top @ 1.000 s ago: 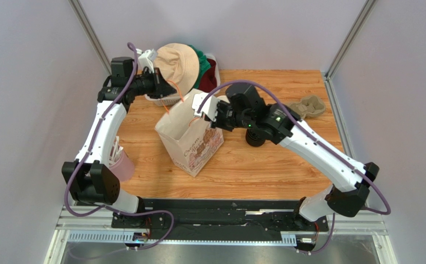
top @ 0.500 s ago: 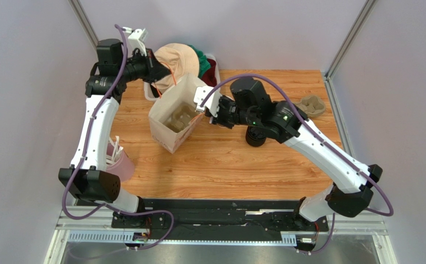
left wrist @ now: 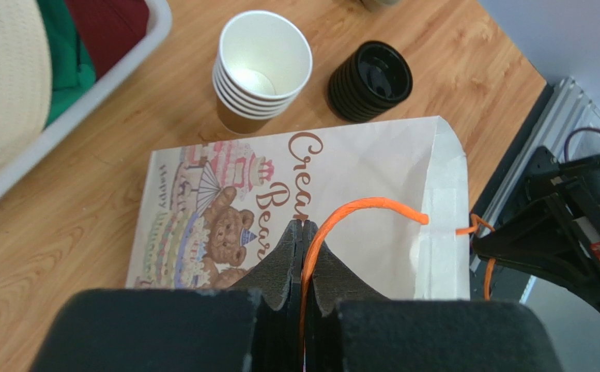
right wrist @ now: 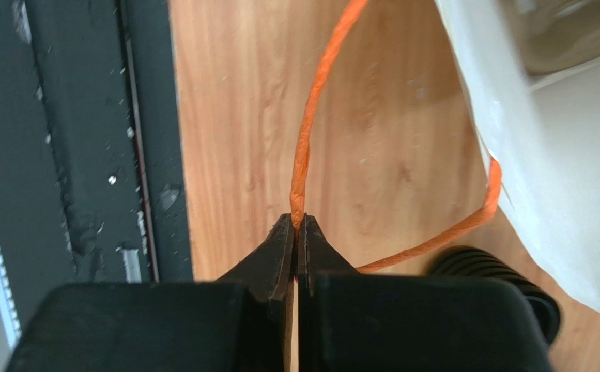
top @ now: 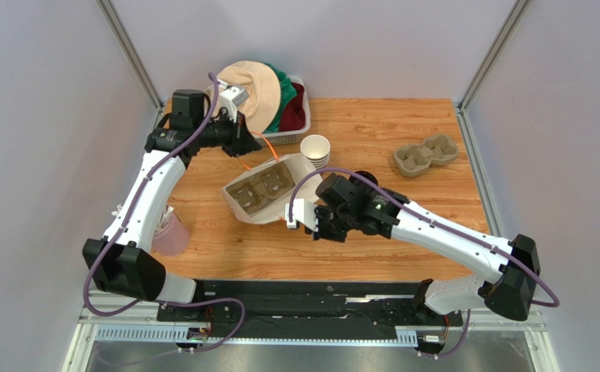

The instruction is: Pack the takeout coffee

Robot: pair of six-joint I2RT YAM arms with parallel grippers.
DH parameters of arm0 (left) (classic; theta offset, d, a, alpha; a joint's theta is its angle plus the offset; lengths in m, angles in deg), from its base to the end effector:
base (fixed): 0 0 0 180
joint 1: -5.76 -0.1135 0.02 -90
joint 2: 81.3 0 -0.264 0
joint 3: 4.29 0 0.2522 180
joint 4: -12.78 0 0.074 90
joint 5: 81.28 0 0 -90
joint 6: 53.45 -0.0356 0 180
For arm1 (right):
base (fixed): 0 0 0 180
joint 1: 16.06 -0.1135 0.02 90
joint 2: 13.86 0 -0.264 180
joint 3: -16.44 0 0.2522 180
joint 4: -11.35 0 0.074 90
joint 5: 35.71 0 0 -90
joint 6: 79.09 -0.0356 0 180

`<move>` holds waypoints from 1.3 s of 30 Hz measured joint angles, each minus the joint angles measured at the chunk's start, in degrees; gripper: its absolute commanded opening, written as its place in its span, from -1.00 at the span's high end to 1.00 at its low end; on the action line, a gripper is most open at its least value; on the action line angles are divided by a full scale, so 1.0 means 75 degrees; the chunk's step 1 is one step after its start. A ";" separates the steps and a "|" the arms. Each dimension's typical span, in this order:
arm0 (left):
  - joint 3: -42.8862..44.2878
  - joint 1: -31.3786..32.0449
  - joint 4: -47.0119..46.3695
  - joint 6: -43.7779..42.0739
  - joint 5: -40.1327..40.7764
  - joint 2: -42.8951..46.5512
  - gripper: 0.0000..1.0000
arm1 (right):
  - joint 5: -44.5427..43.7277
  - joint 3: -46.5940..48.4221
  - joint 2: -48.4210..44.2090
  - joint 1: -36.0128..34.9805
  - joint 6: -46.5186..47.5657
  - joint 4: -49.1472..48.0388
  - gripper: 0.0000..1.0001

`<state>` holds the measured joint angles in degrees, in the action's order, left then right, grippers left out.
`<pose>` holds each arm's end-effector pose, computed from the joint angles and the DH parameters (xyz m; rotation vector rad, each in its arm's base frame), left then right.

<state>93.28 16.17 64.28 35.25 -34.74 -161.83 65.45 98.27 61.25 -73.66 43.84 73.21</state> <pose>0.2906 -0.0783 0.3913 0.6446 2.0189 -0.9108 0.1361 0.2273 0.3088 -1.8717 1.7441 0.4156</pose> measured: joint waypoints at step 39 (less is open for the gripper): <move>-0.0629 0.0950 0.3019 -0.3034 -0.1454 0.0527 1.00 | 0.0245 -0.0968 0.0306 -0.1915 0.0166 0.0055 1.00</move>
<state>88.56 23.30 86.92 12.50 -45.65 -157.88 67.28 91.01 63.54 -88.02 45.09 73.63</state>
